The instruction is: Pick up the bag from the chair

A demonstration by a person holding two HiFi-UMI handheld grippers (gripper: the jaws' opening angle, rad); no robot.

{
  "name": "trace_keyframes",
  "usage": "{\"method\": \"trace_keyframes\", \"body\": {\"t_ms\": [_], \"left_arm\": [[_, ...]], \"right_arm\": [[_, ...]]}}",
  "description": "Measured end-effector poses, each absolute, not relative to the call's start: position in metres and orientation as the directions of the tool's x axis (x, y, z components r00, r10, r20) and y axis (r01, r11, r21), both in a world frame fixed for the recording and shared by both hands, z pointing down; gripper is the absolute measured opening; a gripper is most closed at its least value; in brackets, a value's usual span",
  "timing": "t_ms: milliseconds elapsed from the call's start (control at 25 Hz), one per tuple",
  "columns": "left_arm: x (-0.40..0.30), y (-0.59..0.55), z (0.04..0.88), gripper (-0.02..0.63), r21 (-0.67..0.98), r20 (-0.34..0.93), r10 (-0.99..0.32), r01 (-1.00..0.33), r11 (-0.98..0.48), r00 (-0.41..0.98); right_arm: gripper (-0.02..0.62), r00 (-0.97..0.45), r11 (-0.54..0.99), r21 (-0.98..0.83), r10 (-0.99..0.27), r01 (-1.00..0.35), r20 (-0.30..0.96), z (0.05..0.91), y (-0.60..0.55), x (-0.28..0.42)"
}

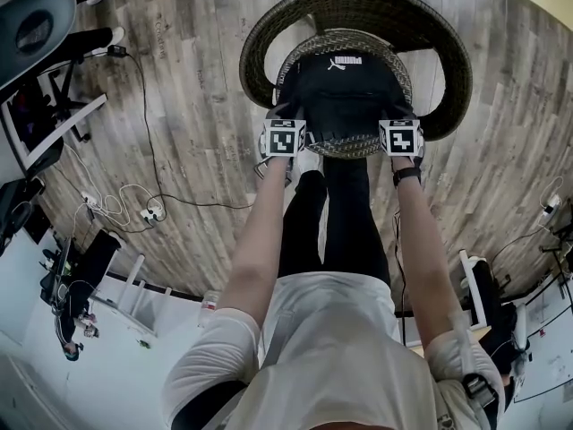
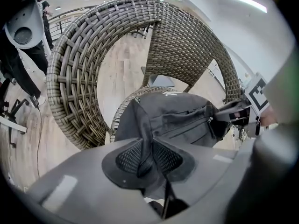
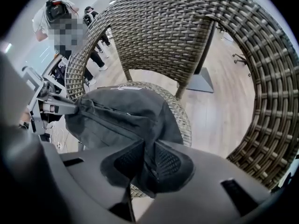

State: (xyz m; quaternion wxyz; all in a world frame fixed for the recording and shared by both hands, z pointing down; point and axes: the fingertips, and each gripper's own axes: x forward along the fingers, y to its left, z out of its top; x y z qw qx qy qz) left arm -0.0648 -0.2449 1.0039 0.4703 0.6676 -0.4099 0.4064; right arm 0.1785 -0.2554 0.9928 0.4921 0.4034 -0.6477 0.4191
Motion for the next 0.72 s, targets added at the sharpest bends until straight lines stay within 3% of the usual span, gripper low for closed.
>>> {"method": "trace_keyframes", "body": {"t_ms": [720], "left_arm": [[-0.064, -0.252, 0.965, 0.054, 0.261, 0.924, -0.215, -0.933, -0.247, 0.315]], "right_arm": [[0.063, -0.203, 0.301, -0.146, -0.166, -0.942, 0.965, 0.952, -0.257, 0.174]]}}
